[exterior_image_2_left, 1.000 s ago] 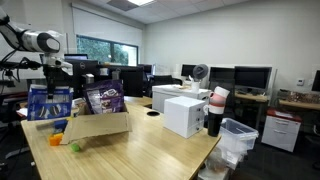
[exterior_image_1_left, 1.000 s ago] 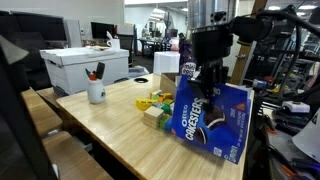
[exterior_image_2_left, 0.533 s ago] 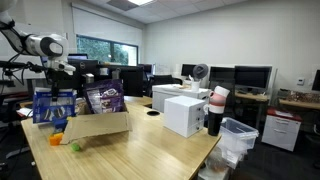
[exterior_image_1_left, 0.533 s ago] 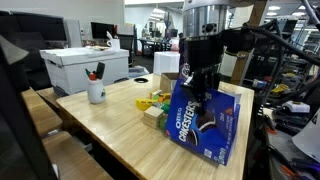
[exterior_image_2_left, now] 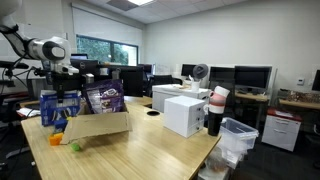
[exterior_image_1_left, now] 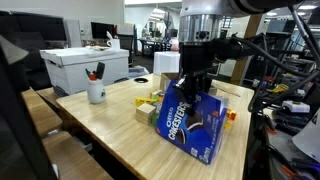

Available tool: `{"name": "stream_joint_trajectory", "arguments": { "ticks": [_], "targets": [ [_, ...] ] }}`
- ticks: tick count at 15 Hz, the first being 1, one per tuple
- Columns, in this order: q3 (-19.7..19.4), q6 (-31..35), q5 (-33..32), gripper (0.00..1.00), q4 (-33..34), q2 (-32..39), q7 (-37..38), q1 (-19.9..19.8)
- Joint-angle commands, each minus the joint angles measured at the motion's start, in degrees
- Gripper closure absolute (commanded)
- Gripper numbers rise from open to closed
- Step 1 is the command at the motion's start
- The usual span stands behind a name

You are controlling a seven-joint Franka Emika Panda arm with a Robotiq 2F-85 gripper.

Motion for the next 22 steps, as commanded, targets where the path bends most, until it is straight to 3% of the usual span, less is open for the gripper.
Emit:
{"name": "stream_joint_trajectory", "arguments": {
  "ticks": [1, 3, 4, 6, 14, 17, 22],
  "targets": [
    [-0.3, 4.0, -3.2, 0.94, -0.7, 0.4, -0.8, -0.8],
    [-0.5, 4.1, -4.5, 0.94, -0.4, 0.6, -1.0, -0.8],
    [-0.6, 3.9, -4.7, 0.64, -0.4, 0.6, -1.4, -0.8],
    [-0.6, 3.7, -4.5, 0.58, -0.5, 0.3, -1.6, -0.8],
    [-0.4, 2.3, -3.7, 0.05, 0.1, -0.5, -1.5, -0.7],
    [-0.5, 0.9, -2.9, 0.0, 0.6, -1.7, -2.1, -0.9],
    [-1.5, -4.9, -2.9, 0.0, 3.7, -4.9, -2.9, -2.1]
  ]
}}
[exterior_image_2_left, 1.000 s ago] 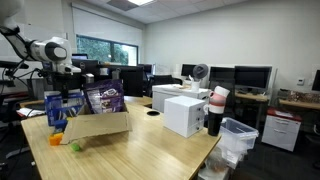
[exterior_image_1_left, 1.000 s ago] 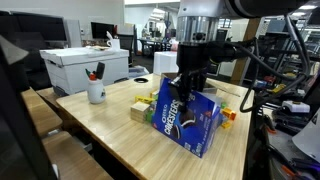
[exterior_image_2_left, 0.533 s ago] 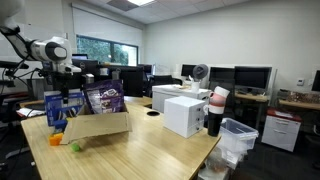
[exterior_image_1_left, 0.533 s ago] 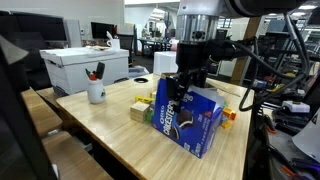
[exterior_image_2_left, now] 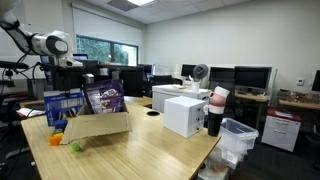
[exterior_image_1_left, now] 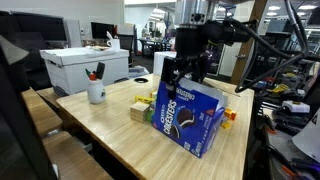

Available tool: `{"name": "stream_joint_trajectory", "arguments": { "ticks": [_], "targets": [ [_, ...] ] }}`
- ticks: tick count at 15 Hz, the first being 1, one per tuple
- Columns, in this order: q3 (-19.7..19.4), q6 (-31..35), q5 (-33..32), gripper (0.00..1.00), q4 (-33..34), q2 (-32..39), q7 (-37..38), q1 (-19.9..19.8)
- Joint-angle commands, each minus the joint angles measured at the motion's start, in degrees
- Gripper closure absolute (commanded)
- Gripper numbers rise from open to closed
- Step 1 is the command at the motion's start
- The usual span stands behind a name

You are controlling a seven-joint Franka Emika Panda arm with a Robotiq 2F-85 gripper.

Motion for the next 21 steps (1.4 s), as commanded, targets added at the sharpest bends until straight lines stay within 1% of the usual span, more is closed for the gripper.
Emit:
{"name": "stream_joint_trajectory", "arguments": {
  "ticks": [1, 5, 8, 12, 16, 21],
  "targets": [
    [-0.4, -5.3, 0.2, 0.0, 1.9, -3.7, -2.8, -2.1],
    [-1.6, -6.7, -4.3, 0.0, 4.0, -6.3, -3.7, -4.8],
    [-3.8, -5.7, -10.1, 0.0, 5.6, -7.8, -3.8, -9.1],
    [-6.4, -4.9, -14.0, 0.0, 6.5, -8.8, -2.6, -13.1],
    [-8.9, -4.2, -15.1, 0.0, 6.7, -9.9, -2.5, -16.6],
    [-11.0, -3.8, -14.1, 0.0, 5.2, -10.3, -3.3, -19.0]
  ]
}}
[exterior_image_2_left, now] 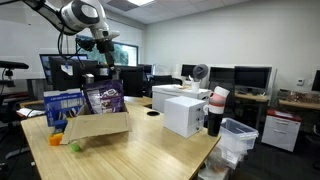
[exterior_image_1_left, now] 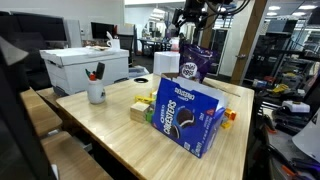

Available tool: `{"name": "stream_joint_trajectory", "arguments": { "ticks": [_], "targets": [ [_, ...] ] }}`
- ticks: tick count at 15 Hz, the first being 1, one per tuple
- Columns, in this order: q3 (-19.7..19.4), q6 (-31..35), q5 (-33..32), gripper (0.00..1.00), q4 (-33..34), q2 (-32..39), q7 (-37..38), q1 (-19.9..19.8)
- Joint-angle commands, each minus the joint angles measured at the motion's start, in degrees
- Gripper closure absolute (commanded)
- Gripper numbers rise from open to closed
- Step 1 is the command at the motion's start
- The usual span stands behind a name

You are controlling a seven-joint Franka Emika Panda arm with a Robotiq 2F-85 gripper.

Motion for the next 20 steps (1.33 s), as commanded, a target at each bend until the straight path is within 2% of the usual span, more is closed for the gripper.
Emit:
{"name": "stream_joint_trajectory", "arguments": {
  "ticks": [1, 4, 12, 20],
  "targets": [
    [-0.5, 0.9, 0.3, 0.0, -2.7, -1.5, -1.2, -1.2],
    [-1.2, 0.6, 1.8, 0.0, -5.4, -2.1, -3.6, -1.0],
    [-1.0, 0.1, 2.8, 0.0, -10.6, -0.7, -3.8, -0.6],
    [1.2, 0.4, 9.7, 0.0, -14.5, -0.1, -5.3, 1.7]
  ]
}}
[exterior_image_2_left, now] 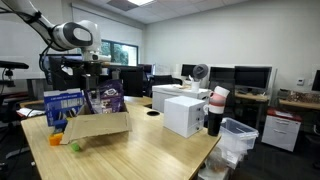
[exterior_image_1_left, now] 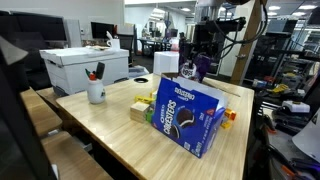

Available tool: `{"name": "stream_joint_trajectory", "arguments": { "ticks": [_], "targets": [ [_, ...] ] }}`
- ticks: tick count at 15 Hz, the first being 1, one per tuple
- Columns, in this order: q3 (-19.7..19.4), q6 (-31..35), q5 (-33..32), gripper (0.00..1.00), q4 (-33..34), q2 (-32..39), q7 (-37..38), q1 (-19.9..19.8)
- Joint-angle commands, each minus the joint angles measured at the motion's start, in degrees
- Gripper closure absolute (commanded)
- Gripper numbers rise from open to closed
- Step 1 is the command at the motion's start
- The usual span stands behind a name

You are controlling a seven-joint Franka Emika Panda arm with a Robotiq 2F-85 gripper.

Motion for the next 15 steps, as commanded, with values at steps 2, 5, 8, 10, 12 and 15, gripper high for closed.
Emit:
{"name": "stream_joint_trajectory", "arguments": {
  "ticks": [2, 5, 8, 10, 12, 15],
  "targets": [
    [1.2, 0.4, 3.2, 0.0, -2.2, 0.3, -1.9, 1.1],
    [1.8, 1.3, 3.1, 0.0, -2.9, 0.7, -0.9, 1.2],
    [1.2, 5.9, 1.7, 0.0, -2.3, 1.8, -0.2, 0.3],
    [0.8, 8.0, 2.1, 0.0, -2.1, 2.2, -0.8, 0.2],
    [0.3, 9.5, 1.4, 0.0, -1.7, 2.8, -0.5, -0.2],
    [-0.2, 9.5, -0.2, 0.0, -0.9, 4.0, 0.0, -0.7]
  ]
}}
